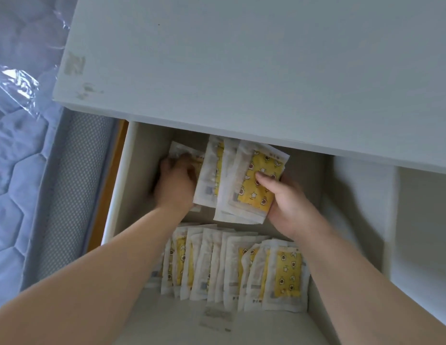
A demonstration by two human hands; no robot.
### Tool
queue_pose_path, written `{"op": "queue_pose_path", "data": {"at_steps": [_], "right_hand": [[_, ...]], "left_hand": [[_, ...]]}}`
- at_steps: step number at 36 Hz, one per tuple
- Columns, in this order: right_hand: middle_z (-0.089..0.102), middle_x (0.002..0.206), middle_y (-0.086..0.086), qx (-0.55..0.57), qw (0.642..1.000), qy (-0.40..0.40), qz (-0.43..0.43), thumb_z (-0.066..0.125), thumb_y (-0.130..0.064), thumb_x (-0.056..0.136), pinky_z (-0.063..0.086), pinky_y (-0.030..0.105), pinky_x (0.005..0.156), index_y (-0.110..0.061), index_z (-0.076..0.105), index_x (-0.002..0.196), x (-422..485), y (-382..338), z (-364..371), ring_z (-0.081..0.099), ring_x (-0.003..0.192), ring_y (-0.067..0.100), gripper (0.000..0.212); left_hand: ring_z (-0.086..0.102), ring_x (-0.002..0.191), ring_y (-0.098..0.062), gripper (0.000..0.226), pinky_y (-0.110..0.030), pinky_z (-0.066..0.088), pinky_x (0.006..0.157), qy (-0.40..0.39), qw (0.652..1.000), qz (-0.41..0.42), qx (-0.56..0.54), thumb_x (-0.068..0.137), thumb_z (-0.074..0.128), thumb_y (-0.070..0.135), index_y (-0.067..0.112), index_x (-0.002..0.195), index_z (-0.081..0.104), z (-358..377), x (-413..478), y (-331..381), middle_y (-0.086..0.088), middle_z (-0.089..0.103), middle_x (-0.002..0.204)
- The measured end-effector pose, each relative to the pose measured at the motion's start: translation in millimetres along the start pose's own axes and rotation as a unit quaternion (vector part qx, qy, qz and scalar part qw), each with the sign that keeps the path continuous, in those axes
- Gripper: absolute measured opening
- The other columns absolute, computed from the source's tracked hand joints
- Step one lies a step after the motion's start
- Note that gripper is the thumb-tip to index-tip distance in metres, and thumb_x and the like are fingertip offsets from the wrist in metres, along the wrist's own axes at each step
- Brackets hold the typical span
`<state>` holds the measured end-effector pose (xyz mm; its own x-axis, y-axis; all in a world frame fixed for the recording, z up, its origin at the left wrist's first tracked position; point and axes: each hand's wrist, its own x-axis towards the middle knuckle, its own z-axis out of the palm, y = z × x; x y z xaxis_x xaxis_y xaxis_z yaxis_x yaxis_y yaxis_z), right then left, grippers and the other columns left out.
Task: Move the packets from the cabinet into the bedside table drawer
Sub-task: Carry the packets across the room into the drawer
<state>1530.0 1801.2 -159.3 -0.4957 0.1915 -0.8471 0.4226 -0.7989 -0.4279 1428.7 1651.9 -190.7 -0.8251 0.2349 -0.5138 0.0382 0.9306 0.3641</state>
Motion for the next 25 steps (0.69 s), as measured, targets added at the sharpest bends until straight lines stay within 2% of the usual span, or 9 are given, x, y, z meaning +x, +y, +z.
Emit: {"op": "queue_pose_path", "data": {"at_steps": [2, 4, 5, 6, 10, 12, 16, 20, 25], "right_hand": [[0.063, 0.120, 0.012, -0.028, 0.999, 0.006, 0.016, 0.057, -0.006, 0.089, 0.054, 0.035, 0.072, -0.009, 0.048, 0.128, 11.8, 6.9, 11.6, 0.064, 0.099, 0.024, 0.039], [0.063, 0.119, 0.012, -0.081, 0.996, 0.029, 0.013, 0.060, -0.006, 0.089, 0.055, 0.038, 0.077, -0.009, 0.049, 0.126, 24.7, 17.0, 23.6, 0.064, 0.100, 0.025, 0.039], [0.063, 0.120, 0.012, -0.119, 0.992, 0.049, 0.006, 0.062, -0.007, 0.088, 0.054, 0.042, 0.084, -0.009, 0.049, 0.126, 29.6, 21.9, 28.1, 0.063, 0.103, 0.026, 0.040], [0.061, 0.123, 0.012, -0.161, 0.984, 0.070, 0.000, 0.064, -0.010, 0.087, 0.051, 0.045, 0.091, -0.009, 0.048, 0.127, 33.9, 26.0, 31.2, 0.061, 0.107, 0.028, 0.044], [0.050, 0.134, 0.004, -0.243, 0.962, 0.118, -0.035, 0.065, -0.017, 0.087, 0.042, 0.036, 0.101, -0.007, 0.038, 0.137, 44.0, 35.1, 36.8, 0.049, 0.122, 0.022, 0.057], [0.051, 0.123, -0.001, -0.267, 0.951, 0.139, -0.066, 0.064, -0.018, 0.088, 0.042, 0.025, 0.089, -0.009, 0.041, 0.134, 43.2, 35.8, 36.1, 0.051, 0.116, 0.016, 0.052], [0.059, 0.113, -0.002, -0.314, 0.926, 0.180, -0.108, 0.063, -0.020, 0.089, 0.041, 0.022, 0.075, -0.011, 0.051, 0.126, 42.5, 33.9, 34.5, 0.058, 0.103, 0.015, 0.040], [0.058, 0.095, -0.004, -0.349, 0.909, 0.206, -0.094, 0.063, -0.024, 0.088, 0.047, 0.028, 0.077, -0.022, 0.055, 0.107, 46.5, 30.2, 29.4, 0.060, 0.092, 0.018, 0.021], [0.062, 0.106, -0.001, -0.380, 0.897, 0.219, -0.064, 0.063, -0.031, 0.087, 0.042, 0.024, 0.072, -0.015, 0.057, 0.117, 46.3, 28.8, 23.8, 0.061, 0.097, 0.021, 0.034]], "left_hand": [[0.054, 0.109, -0.028, 0.032, -0.032, 0.042, 0.090, 0.003, 0.977, -0.073, -0.202, 0.100, 0.036, 0.023, 0.022, 0.126, 0.054, -3.3, 1.2, -1.4, -0.009, 0.054, 0.128], [0.058, 0.109, -0.027, 0.029, -0.042, 0.043, 0.100, -0.052, 0.904, -0.167, -0.391, 0.101, 0.035, 0.028, 0.021, 0.113, 0.060, -10.8, -0.8, -2.1, -0.007, 0.062, 0.118], [0.058, 0.110, -0.026, 0.029, -0.044, 0.042, 0.103, -0.077, 0.879, -0.184, -0.432, 0.101, 0.036, 0.027, 0.019, 0.112, 0.061, -12.2, -3.0, -2.9, -0.007, 0.064, 0.117], [0.058, 0.111, -0.025, 0.028, -0.043, 0.042, 0.104, -0.097, 0.880, -0.175, -0.432, 0.101, 0.038, 0.022, 0.016, 0.116, 0.060, -12.7, -5.3, -3.1, -0.007, 0.063, 0.118], [0.056, 0.108, -0.019, 0.041, -0.030, 0.045, 0.093, -0.072, 0.938, -0.111, -0.321, 0.093, 0.041, -0.006, 0.010, 0.129, 0.053, -4.3, -6.9, -7.0, -0.004, 0.059, 0.114], [0.057, 0.106, -0.018, 0.045, -0.028, 0.046, 0.087, -0.044, 0.957, -0.106, -0.266, 0.089, 0.045, -0.008, 0.013, 0.128, 0.054, 2.0, -4.2, -10.0, -0.004, 0.061, 0.113], [0.055, 0.110, -0.024, 0.041, -0.026, 0.042, 0.082, 0.012, 0.996, -0.007, -0.086, 0.089, 0.047, -0.003, 0.014, 0.126, 0.056, 3.6, -1.2, -8.5, -0.007, 0.059, 0.121], [0.030, 0.137, -0.025, 0.055, -0.033, 0.033, 0.107, 0.002, 0.990, 0.129, 0.063, 0.091, 0.049, 0.004, 0.014, 0.143, 0.035, 0.1, 9.9, 0.4, -0.008, 0.029, 0.150], [-0.003, 0.147, -0.023, 0.081, -0.034, 0.009, 0.118, -0.158, 0.964, 0.153, 0.152, 0.092, 0.056, 0.036, 0.024, 0.151, 0.001, -1.7, 20.1, 1.1, -0.004, -0.005, 0.159]]}}
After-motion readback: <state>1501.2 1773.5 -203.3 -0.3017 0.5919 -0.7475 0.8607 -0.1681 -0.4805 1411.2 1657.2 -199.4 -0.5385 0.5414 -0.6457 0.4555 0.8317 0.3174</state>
